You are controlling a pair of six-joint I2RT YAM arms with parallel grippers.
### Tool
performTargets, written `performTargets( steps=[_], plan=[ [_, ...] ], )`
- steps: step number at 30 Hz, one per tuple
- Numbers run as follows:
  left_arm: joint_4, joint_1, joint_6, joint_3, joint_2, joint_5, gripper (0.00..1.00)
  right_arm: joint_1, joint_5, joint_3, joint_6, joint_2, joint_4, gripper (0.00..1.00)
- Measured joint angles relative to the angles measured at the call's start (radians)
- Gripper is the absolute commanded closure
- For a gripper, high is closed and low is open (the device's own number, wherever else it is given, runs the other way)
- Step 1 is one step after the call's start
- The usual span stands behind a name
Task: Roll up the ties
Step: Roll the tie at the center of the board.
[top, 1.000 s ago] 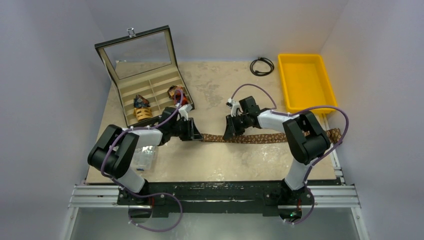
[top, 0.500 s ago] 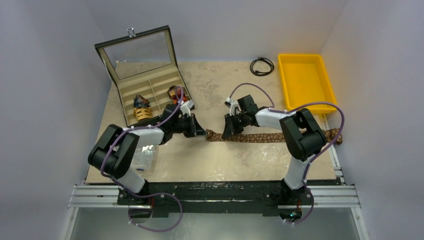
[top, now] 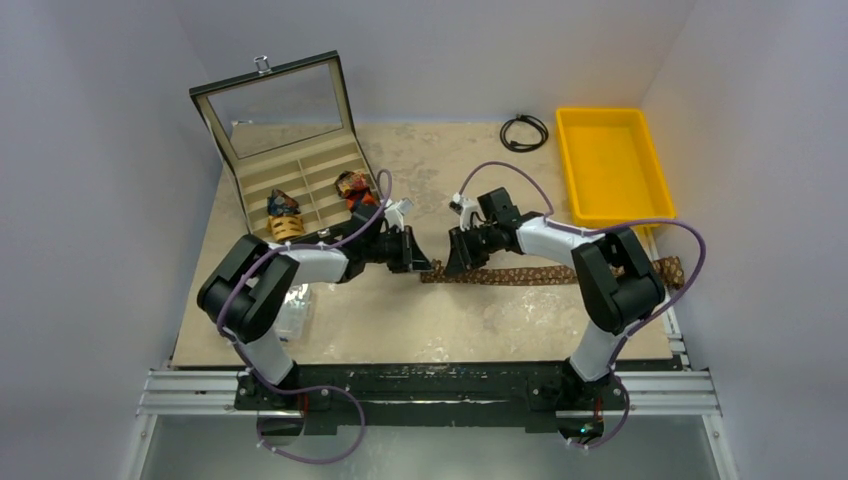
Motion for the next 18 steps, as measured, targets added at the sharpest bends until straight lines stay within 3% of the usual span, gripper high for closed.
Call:
performTargets(
  steps=[4, 9, 13, 18],
  plan=[
    [0.0, -0.016, 0.002, 0.016, 0.023, -0.002, 1.0, -0.021, -0.035, -0.017, -0.013, -0.074, -0.021, 0.63],
    [0.0, -0.03, 0.001, 0.041, 0.069, -0.002, 0.94, -0.043, -0.079, -0.03, 0.0, -0.113, -0.023, 0.61],
    [-0.002, -0.031, -0.002, 0.059, 0.113, -0.002, 0.81, -0.05, -0.1, -0.03, 0.029, -0.064, -0.011, 0.59],
    [-0.013, -0.031, -0.032, 0.069, 0.142, 0.0, 0.75, -0.064, -0.108, -0.03, 0.055, -0.014, -0.011, 0.54]
  ],
)
